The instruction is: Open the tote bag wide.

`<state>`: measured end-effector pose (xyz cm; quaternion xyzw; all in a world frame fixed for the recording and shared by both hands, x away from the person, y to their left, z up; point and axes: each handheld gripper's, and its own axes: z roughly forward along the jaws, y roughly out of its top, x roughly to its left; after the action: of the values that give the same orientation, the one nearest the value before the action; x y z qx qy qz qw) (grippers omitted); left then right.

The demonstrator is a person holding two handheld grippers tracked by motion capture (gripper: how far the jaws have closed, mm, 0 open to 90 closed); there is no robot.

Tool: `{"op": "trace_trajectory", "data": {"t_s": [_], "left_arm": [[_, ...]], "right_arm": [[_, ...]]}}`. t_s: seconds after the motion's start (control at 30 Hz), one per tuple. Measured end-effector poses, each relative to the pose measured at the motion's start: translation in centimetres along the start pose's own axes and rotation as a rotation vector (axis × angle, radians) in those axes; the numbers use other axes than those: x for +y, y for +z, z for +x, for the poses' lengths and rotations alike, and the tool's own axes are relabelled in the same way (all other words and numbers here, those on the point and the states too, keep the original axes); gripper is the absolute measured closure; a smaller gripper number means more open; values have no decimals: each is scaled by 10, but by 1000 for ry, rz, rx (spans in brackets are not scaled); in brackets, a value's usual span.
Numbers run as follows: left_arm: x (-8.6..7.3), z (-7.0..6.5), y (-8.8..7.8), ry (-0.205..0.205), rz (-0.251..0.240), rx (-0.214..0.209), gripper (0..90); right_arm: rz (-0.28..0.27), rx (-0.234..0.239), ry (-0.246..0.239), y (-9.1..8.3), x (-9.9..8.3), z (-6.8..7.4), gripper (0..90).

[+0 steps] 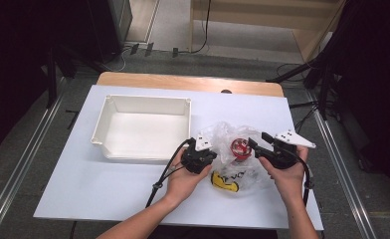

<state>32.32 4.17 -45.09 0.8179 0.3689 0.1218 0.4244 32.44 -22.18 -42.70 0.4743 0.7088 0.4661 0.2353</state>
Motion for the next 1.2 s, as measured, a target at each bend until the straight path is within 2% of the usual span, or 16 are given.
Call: {"op": "trace_trajectory", "data": {"t_s": [0.07,0.13,0.2,0.27,0.33,0.37,0.4,0.47,0.63,0.77,0.97,1.1,1.2], "left_arm": [[-1,1,0,-3,3,-3,900],[-2,2,0,-4,6,-7,900],[-3,2,0,-7,8,-11,900],[-4,2,0,-3,15,-12,900],[-6,1,-1,1,21,-6,900],[-7,2,-2,-1,21,-3,900],[-9,2,-2,-1,20,-3,900],[-12,3,-3,-1,27,8,900],[-21,3,-1,2,46,18,900],[-27,-1,-1,27,58,32,900],[-34,-7,-2,76,77,58,900],[-36,-8,-3,98,90,57,900],[-37,-6,-5,96,95,46,900]], "right_arm": [[16,-35,-18,4,-3,-2,444],[4,-51,18,6,-4,-10,545],[-11,-36,45,7,-5,-18,633],[-3,-18,48,10,-7,-23,706],[17,-45,26,13,-9,-25,820],[23,-54,34,14,-9,-27,880],[29,-44,49,15,-9,-29,900],[26,-35,74,17,-9,-31,900],[44,-35,62,28,-9,-32,900],[54,-27,48,38,-9,-29,900],[60,-5,60,49,-8,-27,900],[101,-9,75,59,-13,-30,900],[145,-39,98,64,-18,-38,900]]}}
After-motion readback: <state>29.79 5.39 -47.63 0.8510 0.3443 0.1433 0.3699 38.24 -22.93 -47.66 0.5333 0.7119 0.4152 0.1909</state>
